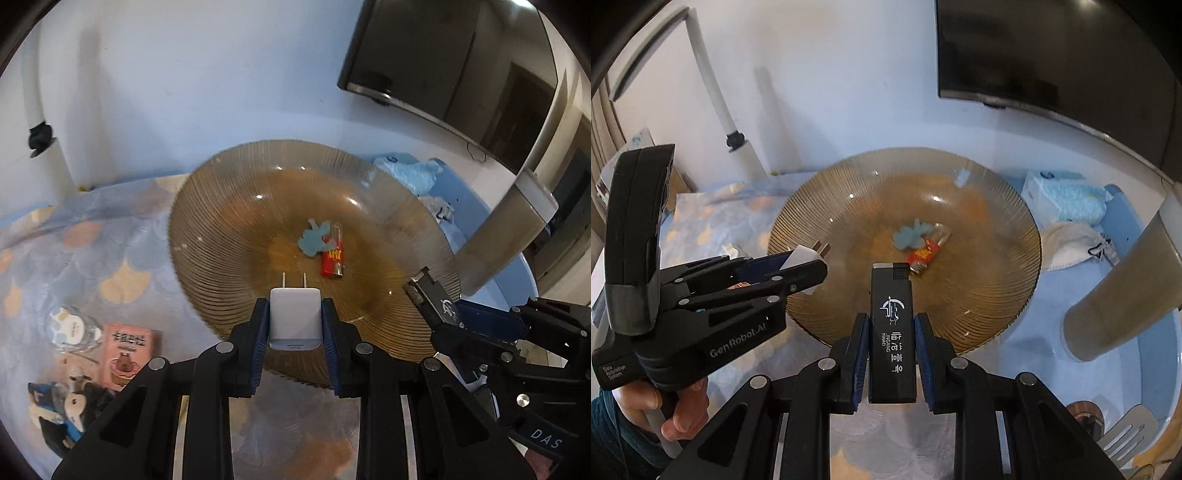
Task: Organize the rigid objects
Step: 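Carry the charger and black case over the glass bowl and open both tools, then grasp the black-and-blue battery with the left tool while the right tool grasps the clear cup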
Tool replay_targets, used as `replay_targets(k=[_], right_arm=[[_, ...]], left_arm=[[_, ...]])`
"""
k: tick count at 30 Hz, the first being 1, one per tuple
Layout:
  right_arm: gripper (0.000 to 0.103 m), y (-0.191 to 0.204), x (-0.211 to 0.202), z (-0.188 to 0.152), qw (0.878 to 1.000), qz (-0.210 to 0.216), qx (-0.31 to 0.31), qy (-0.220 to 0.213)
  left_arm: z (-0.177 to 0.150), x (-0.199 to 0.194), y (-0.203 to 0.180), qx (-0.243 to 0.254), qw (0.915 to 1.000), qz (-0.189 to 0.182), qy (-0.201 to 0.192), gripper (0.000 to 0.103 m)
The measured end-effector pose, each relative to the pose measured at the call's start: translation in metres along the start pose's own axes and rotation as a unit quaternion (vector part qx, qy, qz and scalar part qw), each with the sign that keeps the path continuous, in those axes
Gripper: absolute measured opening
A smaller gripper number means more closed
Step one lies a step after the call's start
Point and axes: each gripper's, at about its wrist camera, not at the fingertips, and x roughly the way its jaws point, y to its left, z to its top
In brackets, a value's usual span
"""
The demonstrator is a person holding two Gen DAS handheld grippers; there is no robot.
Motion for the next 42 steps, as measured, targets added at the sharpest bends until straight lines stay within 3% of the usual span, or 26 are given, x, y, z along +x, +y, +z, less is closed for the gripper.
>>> replay_targets(k=[3,4,7,9,13,16,22,27,33,37,42], right_arm=[[0.024,-0.007,0.006,0.002,1.0,0.0,0.008,0.0],[0.028,-0.01,0.002,0.002,1.0,-0.001,0.016,-0.004],[0.038,-0.02,-0.017,0.004,0.999,-0.007,0.034,-0.034],[0.038,-0.022,-0.037,0.004,0.998,-0.015,0.038,-0.057],[0.041,-0.006,-0.072,-0.004,0.995,-0.004,0.037,-0.094],[0.049,0.017,-0.084,-0.011,0.994,0.008,0.027,-0.108],[0.051,0.065,-0.092,-0.022,0.992,0.043,0.001,-0.119],[0.051,0.097,-0.067,-0.038,0.994,0.073,-0.002,-0.087],[0.051,0.115,-0.007,-0.068,0.995,0.098,0.022,-0.005],[0.051,0.118,0.016,-0.079,0.995,0.095,0.018,0.03],[0.057,0.123,0.026,-0.077,0.995,0.09,0.008,0.037]], left_arm=[[0.003,-0.001,-0.002,0.002,0.9999,-0.012,-0.001,0.028],[0.004,-0.007,0.0,-0.001,0.9999,-0.014,-0.006,0.04],[0.011,-0.033,0.011,-0.009,0.9991,-0.014,-0.038,0.042],[0.013,-0.065,0.026,-0.015,0.9973,-0.015,-0.07,0.044],[-0.002,-0.139,0.071,-0.045,0.9879,-0.002,-0.148,0.072],[-0.022,-0.175,0.101,-0.074,0.9804,0.019,-0.182,0.072],[-0.068,-0.226,0.164,-0.136,0.968,0.059,-0.203,0.072],[-0.1,-0.22,0.2,-0.168,0.9671,0.082,-0.172,0.072],[-0.131,-0.172,0.228,-0.175,0.9756,0.103,-0.084,0.072],[-0.128,-0.137,0.228,-0.088,0.9894,0.112,-0.03,0.072],[-0.109,-0.102,0.225,0.03,0.9924,0.118,0.01,0.072]])
